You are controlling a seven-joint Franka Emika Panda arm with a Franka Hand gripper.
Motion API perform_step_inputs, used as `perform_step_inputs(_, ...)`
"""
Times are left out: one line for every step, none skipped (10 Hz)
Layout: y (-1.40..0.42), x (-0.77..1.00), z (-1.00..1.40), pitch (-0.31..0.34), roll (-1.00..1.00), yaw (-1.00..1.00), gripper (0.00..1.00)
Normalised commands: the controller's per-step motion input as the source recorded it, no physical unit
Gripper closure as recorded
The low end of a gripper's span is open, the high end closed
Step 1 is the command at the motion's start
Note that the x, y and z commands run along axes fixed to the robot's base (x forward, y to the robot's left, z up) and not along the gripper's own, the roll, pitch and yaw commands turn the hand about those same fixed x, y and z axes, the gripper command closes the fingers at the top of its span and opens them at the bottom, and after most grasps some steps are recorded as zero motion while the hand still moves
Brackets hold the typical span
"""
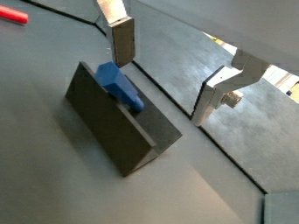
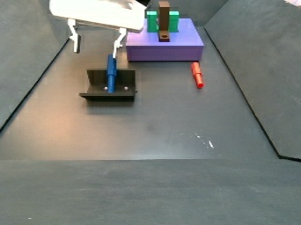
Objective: Pick up the blue object. Move up. Place the blue object on the fixture. Regrasp the blue object. Move to above the board. Insert the blue object.
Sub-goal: Regrasp the blue object.
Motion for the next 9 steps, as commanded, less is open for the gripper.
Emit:
perform_step_inputs(-0.14,0.00,-0.18,0.000,0.26,0.10,0.00)
perform_step_inputs(-0.13,0.00,-0.20,0.000,0.31,0.13,0.00)
perform_step_inputs(-0.08,0.00,-0.13,0.014,0.34,0.12,0.00)
perform_step_inputs(0.00,-0.02,0.00,0.106,0.28,0.05,0.00)
perform_step_inputs(0.06,-0.10,0.00,0.180,0.35,0.02,0.00)
perform_step_inputs(0.00,-0.13,0.00,0.346,0.81,0.06,0.00)
perform_step_inputs(0.00,-0.07,-0.01,0.431,0.94,0.11,0.00)
perform_step_inputs(-0.04,0.00,-0.04,0.434,0.96,0.13,0.00)
perform_step_inputs(-0.13,0.11,-0.04,0.297,0.66,0.20,0.00)
